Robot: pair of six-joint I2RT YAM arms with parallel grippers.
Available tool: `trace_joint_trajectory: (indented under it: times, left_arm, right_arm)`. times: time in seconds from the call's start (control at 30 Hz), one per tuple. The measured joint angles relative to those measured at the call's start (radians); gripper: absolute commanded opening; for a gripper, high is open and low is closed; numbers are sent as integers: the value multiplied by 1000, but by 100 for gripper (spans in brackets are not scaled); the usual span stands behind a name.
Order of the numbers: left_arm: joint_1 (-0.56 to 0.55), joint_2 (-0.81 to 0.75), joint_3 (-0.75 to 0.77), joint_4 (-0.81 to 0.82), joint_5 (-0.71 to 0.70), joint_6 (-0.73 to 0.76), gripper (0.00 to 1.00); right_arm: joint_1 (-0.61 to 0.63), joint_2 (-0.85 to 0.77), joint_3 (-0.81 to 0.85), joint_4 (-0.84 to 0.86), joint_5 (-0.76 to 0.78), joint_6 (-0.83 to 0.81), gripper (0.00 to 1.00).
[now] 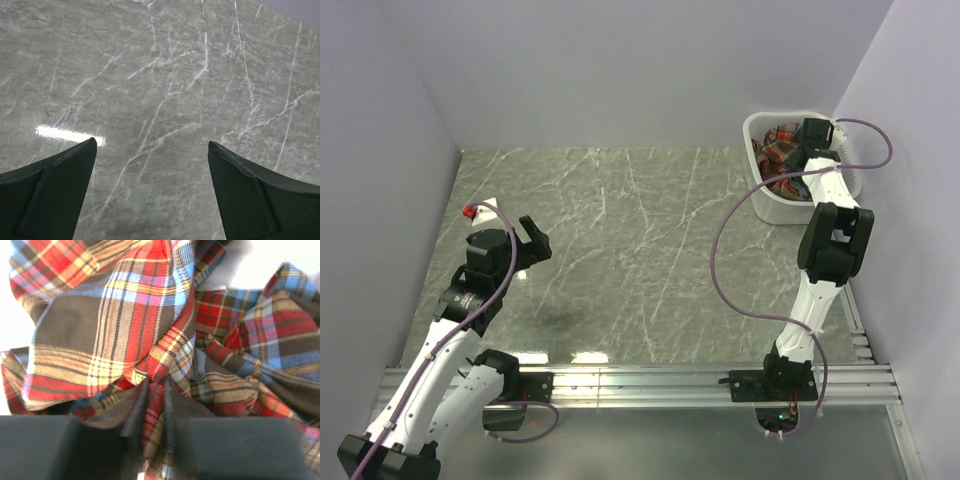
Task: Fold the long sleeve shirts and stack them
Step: Grab the shirt from the pile
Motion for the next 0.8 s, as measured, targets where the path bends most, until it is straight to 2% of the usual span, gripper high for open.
trace_joint_trajectory:
  times: [0.07,0.23,0.4,0.63,0.8]
  left_arm:
    - [0,0,0,2,0,0,99]
    - [0,0,-2,5,0,0,99]
    - [0,-4,-2,5,0,0,99]
    - [0,-30,-2,5,-4,0,99]
    - [0,-51,-2,4,-10,0,99]
  right_arm:
    - [-1,1,5,2,-7,-19,0]
    - [1,-23,11,10,-5,-74,0]
    - [44,-142,48,7,43,-185,0]
    - [270,-358,299,87,88,-397,0]
    - [427,-461,452,179,-33,-467,0]
